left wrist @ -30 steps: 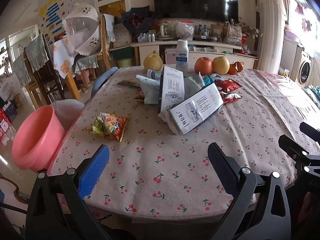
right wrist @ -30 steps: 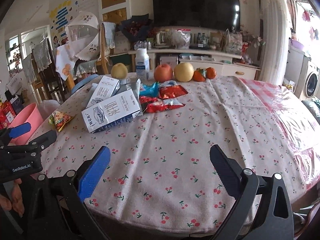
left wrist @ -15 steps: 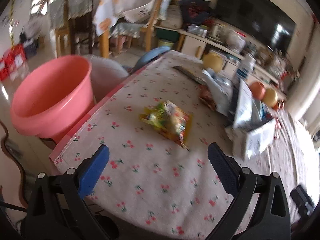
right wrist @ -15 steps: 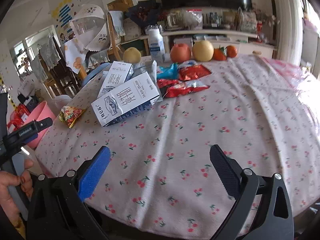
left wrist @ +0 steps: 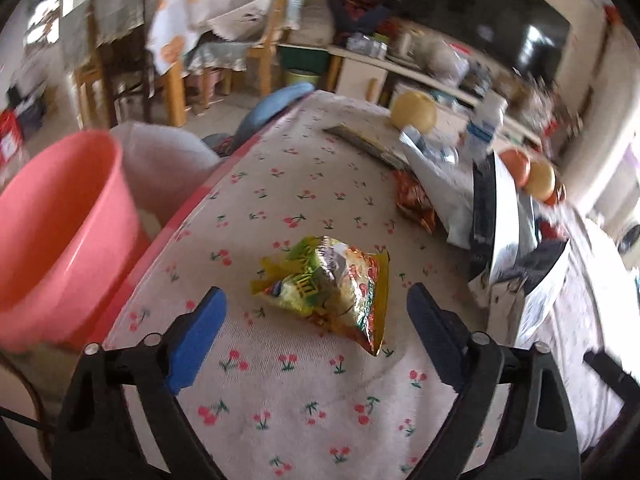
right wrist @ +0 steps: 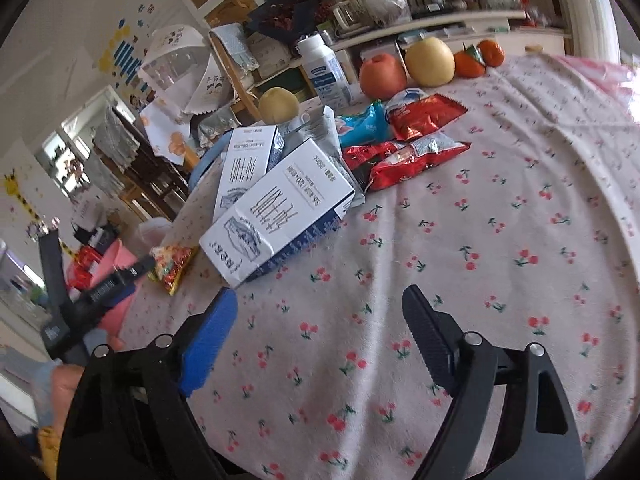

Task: Collect trash
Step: 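Grasp the yellow snack bag with the left tool while the right tool grasps a white milk carton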

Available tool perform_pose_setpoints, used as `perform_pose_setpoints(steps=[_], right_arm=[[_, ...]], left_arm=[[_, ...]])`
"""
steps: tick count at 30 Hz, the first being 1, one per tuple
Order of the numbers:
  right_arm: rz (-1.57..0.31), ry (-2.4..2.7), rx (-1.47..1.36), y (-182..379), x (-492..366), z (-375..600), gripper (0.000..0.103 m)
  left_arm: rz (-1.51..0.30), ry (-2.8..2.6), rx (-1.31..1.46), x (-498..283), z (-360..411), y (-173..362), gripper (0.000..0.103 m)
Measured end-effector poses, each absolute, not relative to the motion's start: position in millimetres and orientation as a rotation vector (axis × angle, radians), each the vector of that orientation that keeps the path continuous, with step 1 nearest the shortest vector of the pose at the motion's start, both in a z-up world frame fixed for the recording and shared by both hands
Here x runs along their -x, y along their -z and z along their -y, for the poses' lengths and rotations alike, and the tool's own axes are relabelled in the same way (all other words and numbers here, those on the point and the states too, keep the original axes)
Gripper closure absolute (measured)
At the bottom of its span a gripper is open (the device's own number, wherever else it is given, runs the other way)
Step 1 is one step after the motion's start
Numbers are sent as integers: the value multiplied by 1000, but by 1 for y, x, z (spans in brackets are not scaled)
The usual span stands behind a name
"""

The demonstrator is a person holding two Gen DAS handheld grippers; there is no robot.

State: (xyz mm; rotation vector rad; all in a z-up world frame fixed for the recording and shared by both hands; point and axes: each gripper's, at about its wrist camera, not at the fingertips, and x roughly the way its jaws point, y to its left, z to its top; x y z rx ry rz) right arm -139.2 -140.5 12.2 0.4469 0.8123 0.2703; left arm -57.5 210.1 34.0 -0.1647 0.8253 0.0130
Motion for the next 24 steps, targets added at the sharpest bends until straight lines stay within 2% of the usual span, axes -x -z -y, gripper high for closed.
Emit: perform_pose_setpoints(steps=[2,4,24], right_arm=[[-816,-280,-486,-11,133,142,19],[-817,-303,-526,-11,126,141,24],[-864,-237,-870,11,62,117,27]], left_arm=[[-839,9,153,52,-210,-31,24],[-853,19,135,49,-209,-27,29],[-878,130,137,21,-202,-13,29]])
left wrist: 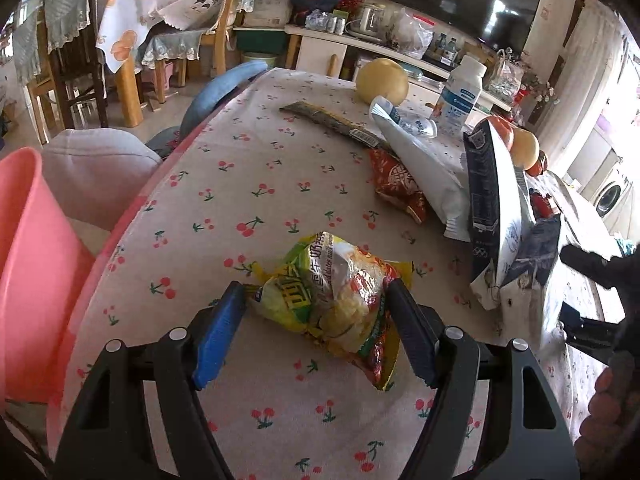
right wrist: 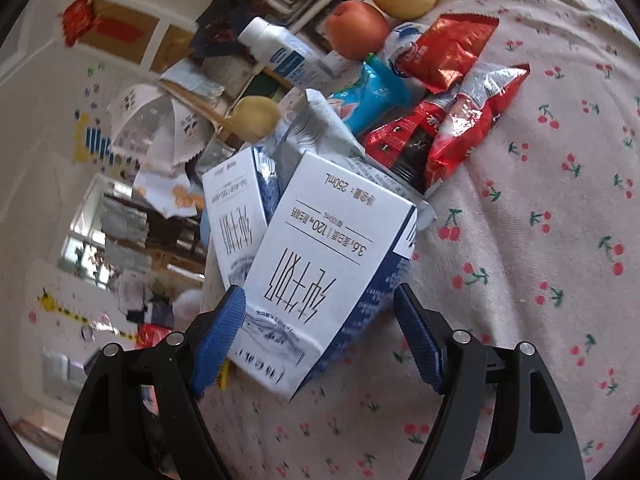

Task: Collect trash
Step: 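Grasp the yellow snack bag with the left tool while the right tool grasps a white milk carton, then carry the snack bag and milk carton to the pink bucket and release both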

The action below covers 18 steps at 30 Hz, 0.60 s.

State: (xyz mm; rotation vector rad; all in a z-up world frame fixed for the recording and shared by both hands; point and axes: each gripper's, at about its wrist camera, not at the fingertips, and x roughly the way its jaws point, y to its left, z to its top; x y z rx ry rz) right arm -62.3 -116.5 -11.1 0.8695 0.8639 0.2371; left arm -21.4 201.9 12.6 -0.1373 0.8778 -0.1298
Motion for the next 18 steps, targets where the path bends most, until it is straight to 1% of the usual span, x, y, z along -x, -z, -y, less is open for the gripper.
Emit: perform_pose_setpoints(steps=[5,8,13,14,15,18], right_arm=[[-885,-188,-845,4,54,107,27],[-890,-206,-841,2,52,100,22],[-854,-159,-689,-11,57,90,22],[-868,-154,-684,-10,58,89,23],[-878,-155,-687,-7,59,89,27],[-927,-145,-655,0,61,82,28]], left_arm=[[-875,143,125,22,-196,-13,31],[-877,160,125,23,-194,-13,31],[-874,179,119,25,-190,-13,33],[-873,179,121,26,-190,-13,33],[-872,179,124,26,-190,-13,34],[-872,185,137,26,-191,-14,35]])
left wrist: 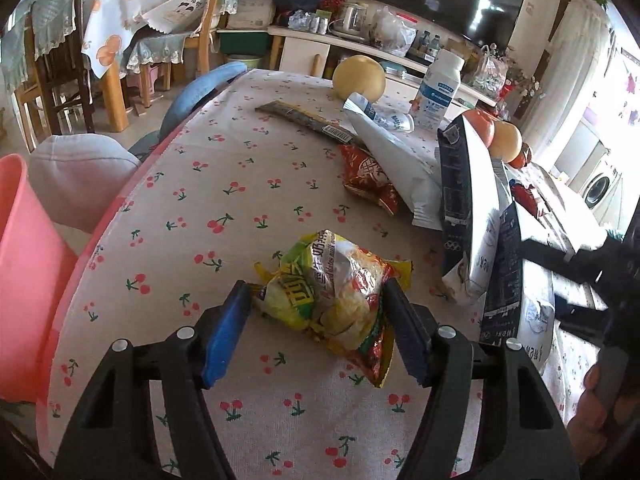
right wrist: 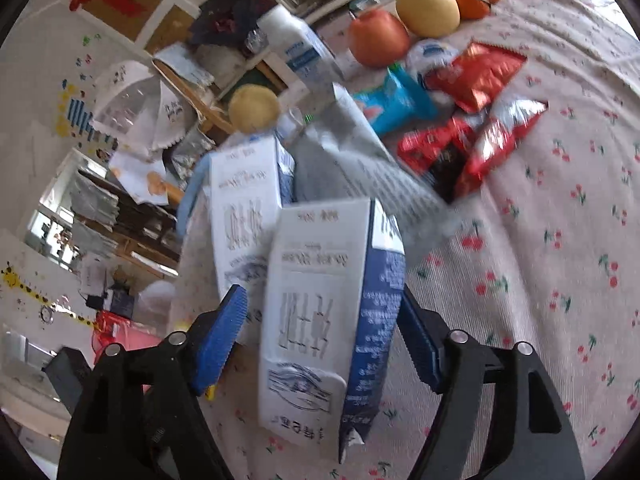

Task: Collect trash
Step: 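Carry the snack bag and milk carton to the pink bucket and release both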

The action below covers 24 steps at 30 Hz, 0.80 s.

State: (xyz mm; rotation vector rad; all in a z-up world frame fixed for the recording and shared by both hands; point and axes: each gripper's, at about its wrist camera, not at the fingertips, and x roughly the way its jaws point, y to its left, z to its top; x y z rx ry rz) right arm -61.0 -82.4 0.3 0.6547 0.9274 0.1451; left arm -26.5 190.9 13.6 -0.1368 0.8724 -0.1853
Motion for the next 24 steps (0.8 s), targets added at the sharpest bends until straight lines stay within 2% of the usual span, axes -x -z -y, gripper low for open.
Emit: perform_pose_setpoints(steps=[2,4,8,10,16,24], right_arm=[[-919,-133,-602,-2,65,78,27],[-922,-110,-528,-5,66,71,20],[-916,-87,-431,-7,69,61,18],[-898,-108,-395,-9,71,57,29],[-892,-118,-346,-12,80,53,35],[-834,-141,-345,-33,102,57,35]], left_arm=[[-874,195,139,28,-190,-14,35],[-874,207,137,30,-188,-14,35],[-874,228,134,33,-184,-14,36],[-872,234,141,34,-185,-15,36],[-859,246,168,36,-187,-18,37],[-798,289,217,46,-196,-34,39]])
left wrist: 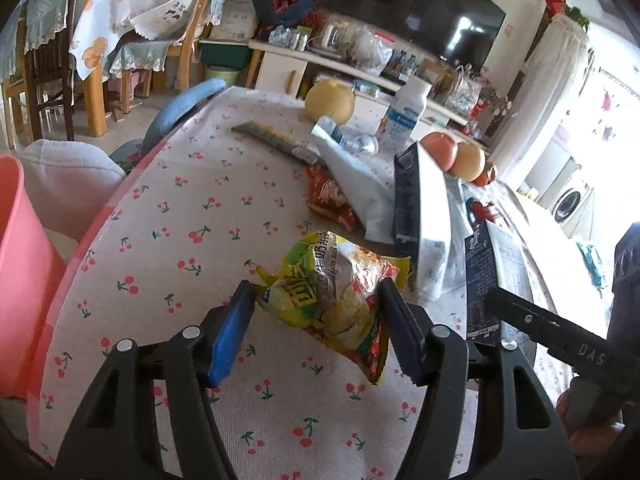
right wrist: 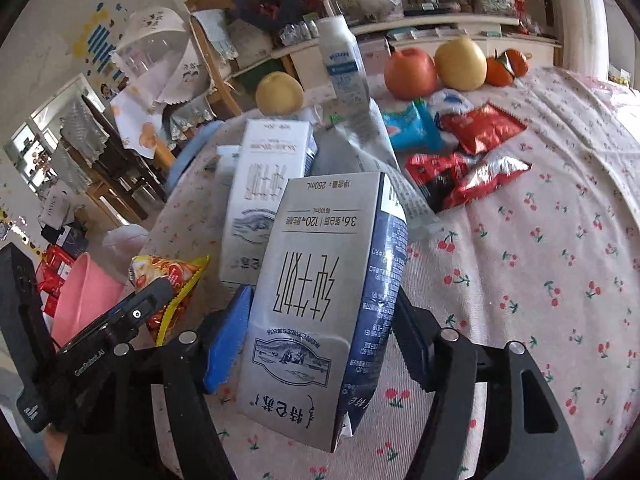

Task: Collect trash
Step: 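Carry the snack bag and milk carton to the pink bucket and release both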

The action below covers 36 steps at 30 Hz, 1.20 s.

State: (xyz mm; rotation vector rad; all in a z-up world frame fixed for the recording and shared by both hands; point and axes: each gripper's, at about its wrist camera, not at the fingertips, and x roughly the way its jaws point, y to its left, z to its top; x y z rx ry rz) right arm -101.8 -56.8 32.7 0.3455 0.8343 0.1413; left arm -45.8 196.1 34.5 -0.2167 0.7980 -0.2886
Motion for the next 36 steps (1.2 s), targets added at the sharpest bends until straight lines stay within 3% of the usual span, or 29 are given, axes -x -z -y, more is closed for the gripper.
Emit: perform_pose_setpoints(steps=[9,17,28,31,34,36], right_arm=[[-761,-286,-402,-80,104,25,35],[-732,-558,-353,-128,87,-82,35],[-810,-783,-183,-113,46,-256,34],[-844,-800,-161,-100,39,-280,30],[-862,-789,-197,-93,34,-282,15],[-855,-777,-219,-93,34,-272,14]], left_arm=[[-661,278,314,68,-237,-73,39],[-489,-19,429,94,-339,-96,39],[-563,-412,649,95,-460,-58,38],[-564,-451,668,95,-470,-52,34],[-552,-483,659,92,-475,-53,28],[-536,-499,633,92,-475,-55,24]])
